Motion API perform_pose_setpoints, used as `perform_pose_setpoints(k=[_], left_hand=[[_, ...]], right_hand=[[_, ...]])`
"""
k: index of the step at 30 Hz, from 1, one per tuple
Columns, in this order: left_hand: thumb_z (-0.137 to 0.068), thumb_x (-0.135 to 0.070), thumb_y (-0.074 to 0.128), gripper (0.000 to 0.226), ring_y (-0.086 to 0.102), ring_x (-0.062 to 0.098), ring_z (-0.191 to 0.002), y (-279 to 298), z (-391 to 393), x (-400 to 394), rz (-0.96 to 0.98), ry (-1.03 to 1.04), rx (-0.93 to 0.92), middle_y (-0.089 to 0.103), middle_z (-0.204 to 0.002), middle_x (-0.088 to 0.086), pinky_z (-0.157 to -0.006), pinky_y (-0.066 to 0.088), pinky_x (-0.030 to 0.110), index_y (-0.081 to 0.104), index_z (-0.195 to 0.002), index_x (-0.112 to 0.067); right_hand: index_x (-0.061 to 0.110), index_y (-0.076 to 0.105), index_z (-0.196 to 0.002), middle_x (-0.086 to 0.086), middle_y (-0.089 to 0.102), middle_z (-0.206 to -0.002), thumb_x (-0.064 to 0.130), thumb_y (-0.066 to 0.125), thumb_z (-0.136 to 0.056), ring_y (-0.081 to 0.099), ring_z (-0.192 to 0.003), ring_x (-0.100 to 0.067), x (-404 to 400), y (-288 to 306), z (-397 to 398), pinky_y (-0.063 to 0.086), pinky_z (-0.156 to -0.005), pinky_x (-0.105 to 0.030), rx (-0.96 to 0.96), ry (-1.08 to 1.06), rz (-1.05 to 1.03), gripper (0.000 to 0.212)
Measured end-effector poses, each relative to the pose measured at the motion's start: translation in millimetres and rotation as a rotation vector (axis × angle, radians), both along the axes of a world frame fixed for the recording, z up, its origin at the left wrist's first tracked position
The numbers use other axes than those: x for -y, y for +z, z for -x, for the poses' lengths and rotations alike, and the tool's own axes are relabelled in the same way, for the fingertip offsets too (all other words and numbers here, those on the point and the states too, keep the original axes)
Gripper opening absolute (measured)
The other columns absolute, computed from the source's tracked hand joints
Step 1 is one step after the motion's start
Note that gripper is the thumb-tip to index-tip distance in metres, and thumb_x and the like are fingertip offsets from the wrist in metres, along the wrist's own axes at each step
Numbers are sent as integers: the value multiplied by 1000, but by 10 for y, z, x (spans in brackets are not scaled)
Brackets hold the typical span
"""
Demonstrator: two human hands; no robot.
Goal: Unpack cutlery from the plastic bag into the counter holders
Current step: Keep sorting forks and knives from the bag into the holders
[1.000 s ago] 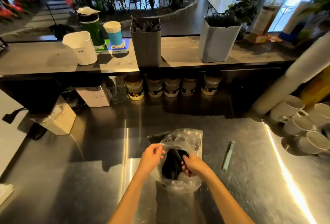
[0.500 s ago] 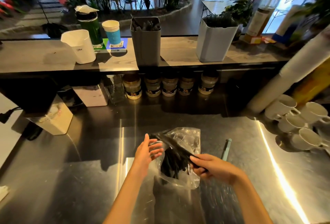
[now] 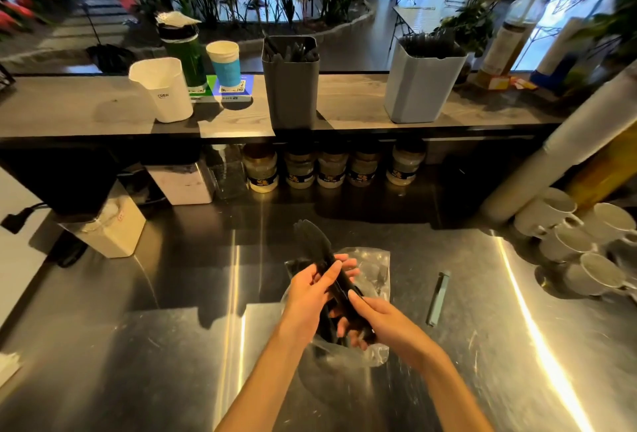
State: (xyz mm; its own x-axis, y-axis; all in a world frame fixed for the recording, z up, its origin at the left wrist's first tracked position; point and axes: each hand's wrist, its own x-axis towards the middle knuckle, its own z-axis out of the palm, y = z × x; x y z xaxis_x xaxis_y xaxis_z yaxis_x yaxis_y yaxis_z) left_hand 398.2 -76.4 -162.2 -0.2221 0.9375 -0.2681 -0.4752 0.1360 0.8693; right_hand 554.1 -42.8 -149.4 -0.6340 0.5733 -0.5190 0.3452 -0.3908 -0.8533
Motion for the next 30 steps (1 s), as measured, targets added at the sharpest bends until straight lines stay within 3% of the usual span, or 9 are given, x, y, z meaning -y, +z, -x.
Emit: perform_pose_setpoints(k=[9, 14, 16, 18, 21, 24, 26, 30], left_hand=[[-105, -22, 48, 31, 66, 21, -119, 22, 5, 26, 23, -17, -9, 71, -124, 6, -104, 51, 40, 60, -132, -11], [-107, -22, 44, 32, 67, 26, -117, 17, 4, 2, 65, 3, 113, 72, -120, 13, -105, 49, 46, 63, -127, -6], [-106, -24, 45, 34, 68, 31, -110, 21, -8, -25, 68, 32, 223, 72, -110, 16, -101, 50, 45, 64, -123, -1], [-102, -30, 52, 35, 66, 28, -86, 25, -29, -71, 89, 81, 298, 64, -85, 12, -87, 53, 40, 64, -111, 2], [-95, -35, 62, 31, 44, 14, -60, 20, -21, -122, 102, 139, 270, 42, -64, 1, -65, 42, 30, 56, -86, -6], [-96, -37, 62, 39, 29, 12, -52, 50, 32, -138, 73, 198, 238, 28, -57, -1, -58, 30, 28, 45, -69, -14], [-100, -38, 57, 48, 23, 13, -51, 88, 66, -140, 37, 217, 219, 20, -58, 2, -57, 27, 28, 40, -62, -14], [-102, -42, 52, 56, 19, 16, -55, 198, 1, -124, -2, 164, 153, 16, -61, 5, -60, 29, 29, 28, -60, -14]], right_hand=[[10, 65, -121, -13, 77, -103, 46, 35, -107, 70, -81, -22, 45, 54, 48, 55, -64, -25, -3, -26, 20, 49], [9, 65, -119, -12, 77, -100, 45, 34, -108, 62, -66, -15, 31, 14, 50, 45, -53, -19, 21, -49, -8, 49], [12, 66, -115, -8, 78, -95, 45, 36, -107, 56, -62, -11, 23, -4, 52, 42, -52, -18, 92, -42, -65, 45], [17, 69, -107, -5, 78, -91, 49, 41, -104, 56, -60, -8, 20, -27, 62, 43, -54, -19, 180, -5, -167, 43], [25, 72, -107, -3, 77, -97, 61, 47, -95, 65, -70, -8, 29, -43, 69, 48, -62, -20, 207, 27, -247, 46], [30, 72, -114, 1, 76, -108, 64, 43, -97, 72, -100, -15, 81, -75, 104, 58, -88, -31, 109, -149, -65, 48], [17, 71, -115, -8, 77, -108, 61, 37, -100, 74, -101, -25, 93, -146, 195, 60, -89, -39, 11, -406, 158, 57], [2, 60, -131, -23, 69, -117, 62, 36, -101, 67, -99, -33, 43, -293, 395, 54, -89, -38, -283, -847, 730, 71]])
